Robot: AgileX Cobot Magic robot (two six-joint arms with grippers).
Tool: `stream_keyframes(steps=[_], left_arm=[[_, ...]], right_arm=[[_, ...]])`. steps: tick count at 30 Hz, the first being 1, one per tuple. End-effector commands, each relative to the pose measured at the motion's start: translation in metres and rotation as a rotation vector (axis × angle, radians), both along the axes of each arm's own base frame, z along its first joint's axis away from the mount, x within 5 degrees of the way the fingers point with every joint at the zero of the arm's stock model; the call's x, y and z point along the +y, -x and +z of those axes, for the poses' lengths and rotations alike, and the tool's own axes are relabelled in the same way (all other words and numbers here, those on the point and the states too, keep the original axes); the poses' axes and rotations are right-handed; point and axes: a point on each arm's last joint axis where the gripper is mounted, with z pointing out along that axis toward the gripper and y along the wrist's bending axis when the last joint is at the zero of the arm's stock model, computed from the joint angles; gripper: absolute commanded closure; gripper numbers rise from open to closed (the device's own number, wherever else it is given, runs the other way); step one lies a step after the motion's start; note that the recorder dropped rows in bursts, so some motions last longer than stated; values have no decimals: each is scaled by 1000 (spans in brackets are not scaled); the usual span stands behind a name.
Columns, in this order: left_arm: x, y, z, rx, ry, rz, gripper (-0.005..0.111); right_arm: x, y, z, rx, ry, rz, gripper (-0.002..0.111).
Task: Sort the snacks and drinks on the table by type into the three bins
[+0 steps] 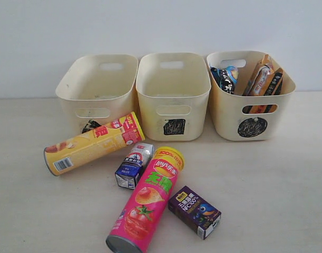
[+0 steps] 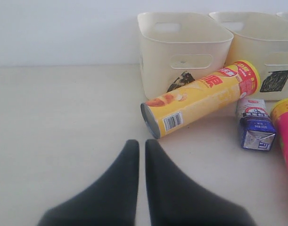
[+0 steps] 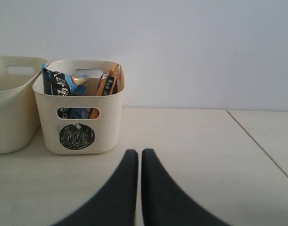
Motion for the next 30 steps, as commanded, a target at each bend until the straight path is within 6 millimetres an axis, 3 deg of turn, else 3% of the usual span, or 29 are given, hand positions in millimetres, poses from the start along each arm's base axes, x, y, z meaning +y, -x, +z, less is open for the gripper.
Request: stream_keyframes(steps=[1,7,17,30], left_arm=[[0,0,-1,3,7,4,103],[0,0,-1,3,7,4,103],[0,0,-1,3,7,4,103],[0,0,-1,3,7,4,103]], right_arm=[[-4,-1,-9,13,-73,-50,108],[-7,-4,-30,43,-74,-75,108],[-6,-1,-40,158,-70,-71,108],[-6,-1,-41,171,-71,-73,108]])
